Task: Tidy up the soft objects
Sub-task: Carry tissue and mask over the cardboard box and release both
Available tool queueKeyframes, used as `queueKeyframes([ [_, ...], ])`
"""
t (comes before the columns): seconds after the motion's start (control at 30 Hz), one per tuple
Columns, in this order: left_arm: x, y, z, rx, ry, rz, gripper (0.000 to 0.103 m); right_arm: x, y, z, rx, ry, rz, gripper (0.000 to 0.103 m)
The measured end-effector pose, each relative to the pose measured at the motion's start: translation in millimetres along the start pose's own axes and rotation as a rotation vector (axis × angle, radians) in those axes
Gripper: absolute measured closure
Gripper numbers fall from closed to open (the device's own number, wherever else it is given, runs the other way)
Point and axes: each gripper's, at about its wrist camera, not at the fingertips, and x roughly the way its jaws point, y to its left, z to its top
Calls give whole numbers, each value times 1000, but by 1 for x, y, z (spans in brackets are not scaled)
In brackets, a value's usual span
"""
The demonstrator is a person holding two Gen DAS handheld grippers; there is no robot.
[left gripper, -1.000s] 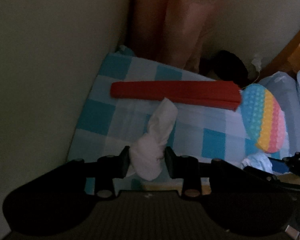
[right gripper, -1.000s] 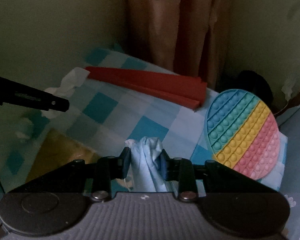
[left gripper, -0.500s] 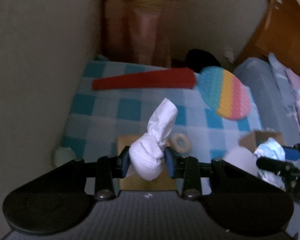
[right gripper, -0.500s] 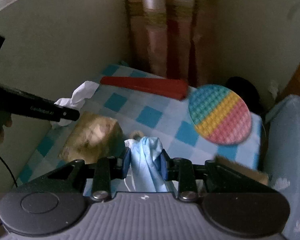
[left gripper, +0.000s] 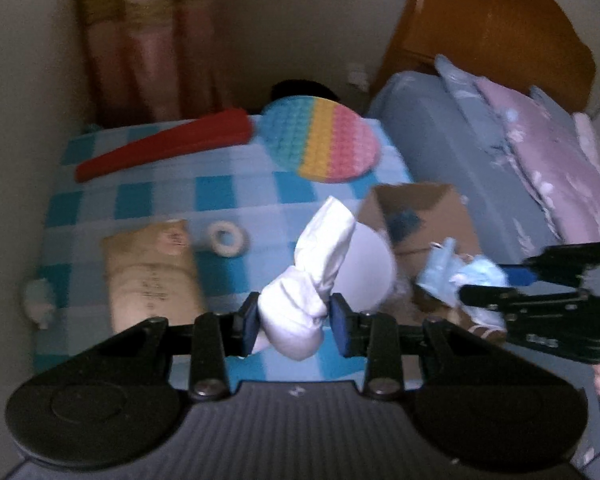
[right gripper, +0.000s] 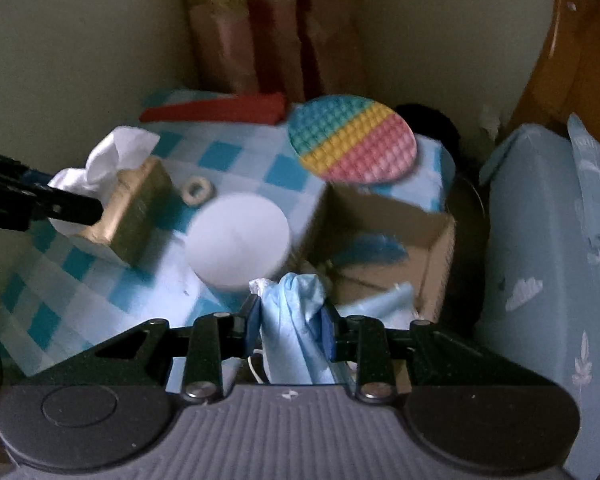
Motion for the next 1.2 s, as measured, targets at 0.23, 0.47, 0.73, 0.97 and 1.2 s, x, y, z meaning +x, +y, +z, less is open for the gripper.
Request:
queueKeyframes([
  [0.23, 8, -39, -3, 58, 16, -52, 68, 12, -9, -16, -43, 1, 9, 64],
  [0.47, 18, -61, 1, 87, 29, -53, 68, 21, -18, -24, -36, -8, 60, 40],
  [0.73, 37, -91, 14, 121, 44, -74, 68, 8, -27, -43, -6, -40, 92, 15],
  [0.97, 70, -132, 34, 164, 84, -118, 68, 1, -32, -61, 43, -73, 156, 13],
  [1.2, 106, -157, 51, 182, 93, -122, 24, 0, -45, -66, 126, -105, 201, 13],
])
